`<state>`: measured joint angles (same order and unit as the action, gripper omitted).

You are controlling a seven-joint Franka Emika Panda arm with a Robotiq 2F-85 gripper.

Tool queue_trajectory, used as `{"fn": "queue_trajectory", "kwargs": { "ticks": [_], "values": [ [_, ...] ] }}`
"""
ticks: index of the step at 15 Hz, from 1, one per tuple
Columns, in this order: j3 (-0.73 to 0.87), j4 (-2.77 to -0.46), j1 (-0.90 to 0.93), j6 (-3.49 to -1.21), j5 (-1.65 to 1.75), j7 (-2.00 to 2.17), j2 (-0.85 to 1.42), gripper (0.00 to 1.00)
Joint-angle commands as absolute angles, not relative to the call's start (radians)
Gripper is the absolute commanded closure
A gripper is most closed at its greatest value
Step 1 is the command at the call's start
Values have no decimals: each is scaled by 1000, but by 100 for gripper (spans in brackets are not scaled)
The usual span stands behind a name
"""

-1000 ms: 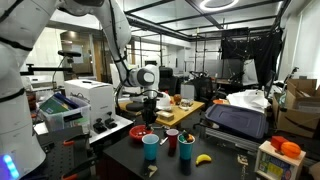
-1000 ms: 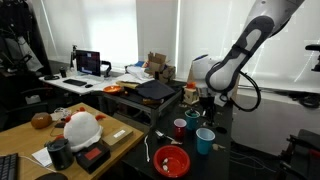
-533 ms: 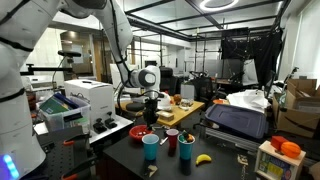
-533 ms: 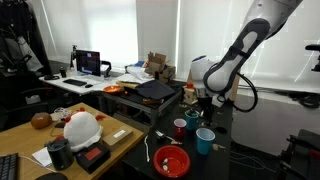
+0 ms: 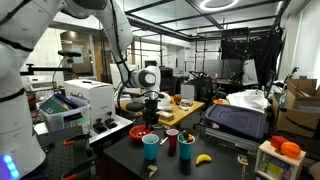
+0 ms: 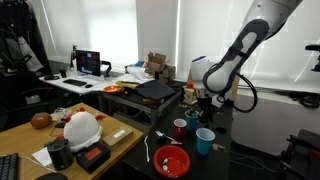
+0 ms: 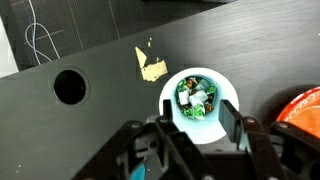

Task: Put the sweets inside the blue cup.

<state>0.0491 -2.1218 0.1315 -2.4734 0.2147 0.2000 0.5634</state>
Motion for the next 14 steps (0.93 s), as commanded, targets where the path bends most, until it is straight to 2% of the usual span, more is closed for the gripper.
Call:
{"fn": "queue_trajectory", "kwargs": {
  "ticks": [1,3,14],
  "values": [
    [38,-2121,128,-2482,190,187,546,16],
    [24,-2116,130,-2490,183,179,537,1],
    [-72,-1987,189,-2481,195,77,594,0]
  ]
}}
